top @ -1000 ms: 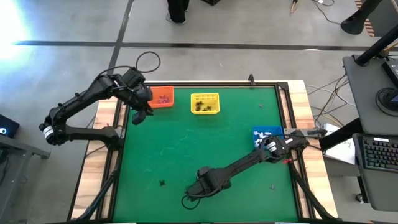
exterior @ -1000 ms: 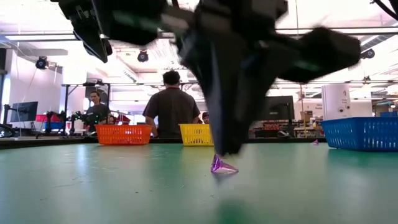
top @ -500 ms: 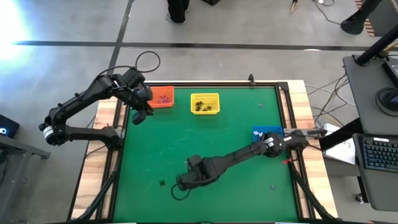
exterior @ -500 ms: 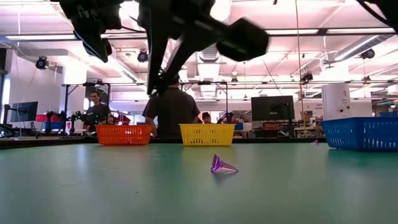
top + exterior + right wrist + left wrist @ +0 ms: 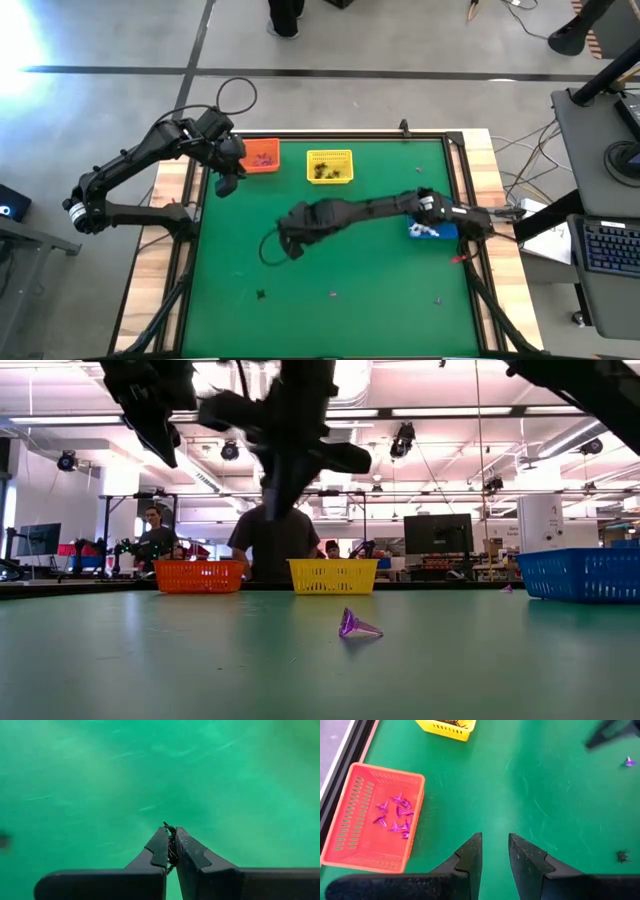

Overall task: Sort Halloween decoration
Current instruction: Put the black spider toy into the yellow basket

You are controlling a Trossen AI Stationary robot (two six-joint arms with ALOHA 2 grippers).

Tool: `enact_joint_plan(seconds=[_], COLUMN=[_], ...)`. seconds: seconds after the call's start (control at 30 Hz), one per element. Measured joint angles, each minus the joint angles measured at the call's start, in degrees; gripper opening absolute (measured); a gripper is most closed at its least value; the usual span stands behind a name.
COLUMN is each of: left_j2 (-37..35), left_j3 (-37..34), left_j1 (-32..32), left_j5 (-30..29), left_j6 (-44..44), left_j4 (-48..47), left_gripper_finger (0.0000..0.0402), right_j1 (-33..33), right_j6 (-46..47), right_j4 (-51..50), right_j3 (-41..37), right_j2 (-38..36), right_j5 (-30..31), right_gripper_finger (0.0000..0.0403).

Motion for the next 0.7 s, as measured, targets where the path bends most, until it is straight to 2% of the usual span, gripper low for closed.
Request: enact_joint_plan(seconds=[0.17,0.33,0.7], left_j2=[0.0,0.0,0.2], left_j3=[0.0,0.0,0.0], left_j1=[0.0,0.0,0.0], left_j5=[0.0,0.0,-0.3], left_j6=[0.6,0.7,-1.0], left_j4=[0.0,0.0,0.0], left_gripper_finger=[0.0077,0.0077,0.0077], right_j1=[-6.9,-14.2,-27.2], right_j6=[-9.6,-20.2,-33.7], right_j4=[-5.2,-4.9,-4.8], right_j3=[0.0,0.0,0.0], right_j2=[-1.4,-1.8,-1.8], right_j5=[0.2,0.1,-1.3], right_gripper_finger=[0.0009,0.0009,0.0009])
